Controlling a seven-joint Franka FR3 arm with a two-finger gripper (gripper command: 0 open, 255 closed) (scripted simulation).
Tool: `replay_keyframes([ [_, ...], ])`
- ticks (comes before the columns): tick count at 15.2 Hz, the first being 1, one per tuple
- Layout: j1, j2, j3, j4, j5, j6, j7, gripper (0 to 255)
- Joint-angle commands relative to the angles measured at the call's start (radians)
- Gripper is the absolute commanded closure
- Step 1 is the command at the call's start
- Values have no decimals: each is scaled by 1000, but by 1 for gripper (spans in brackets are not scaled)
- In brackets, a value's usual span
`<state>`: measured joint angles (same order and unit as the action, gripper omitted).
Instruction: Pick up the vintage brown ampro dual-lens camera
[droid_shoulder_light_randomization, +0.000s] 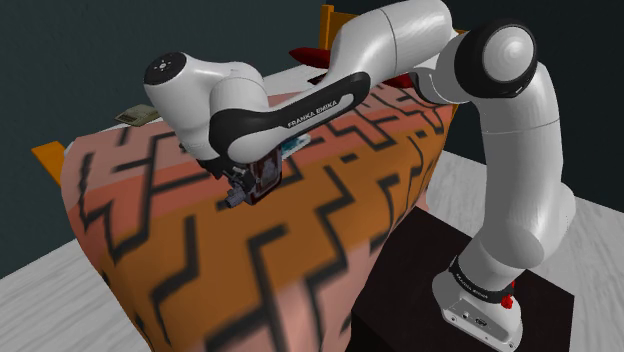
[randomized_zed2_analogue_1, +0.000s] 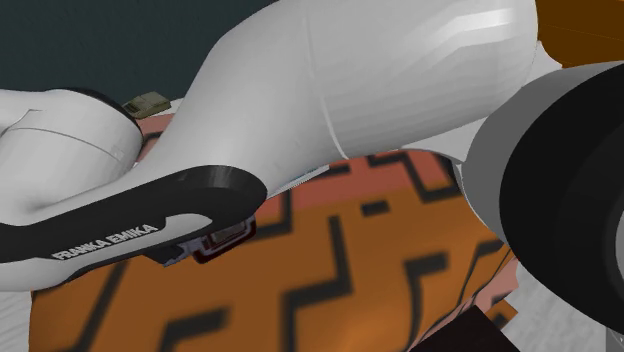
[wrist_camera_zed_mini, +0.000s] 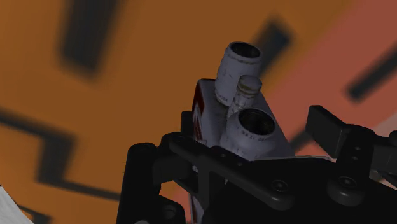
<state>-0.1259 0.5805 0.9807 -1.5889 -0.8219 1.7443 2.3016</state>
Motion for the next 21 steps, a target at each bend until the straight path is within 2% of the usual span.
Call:
replay_keyframes([
  [1,-1,0,0,-4,-1,4,2,255],
  [10,-1,0,0,-4,-1,3,2,255],
  [21,6,-41,25,92,43,-100,-58,255],
])
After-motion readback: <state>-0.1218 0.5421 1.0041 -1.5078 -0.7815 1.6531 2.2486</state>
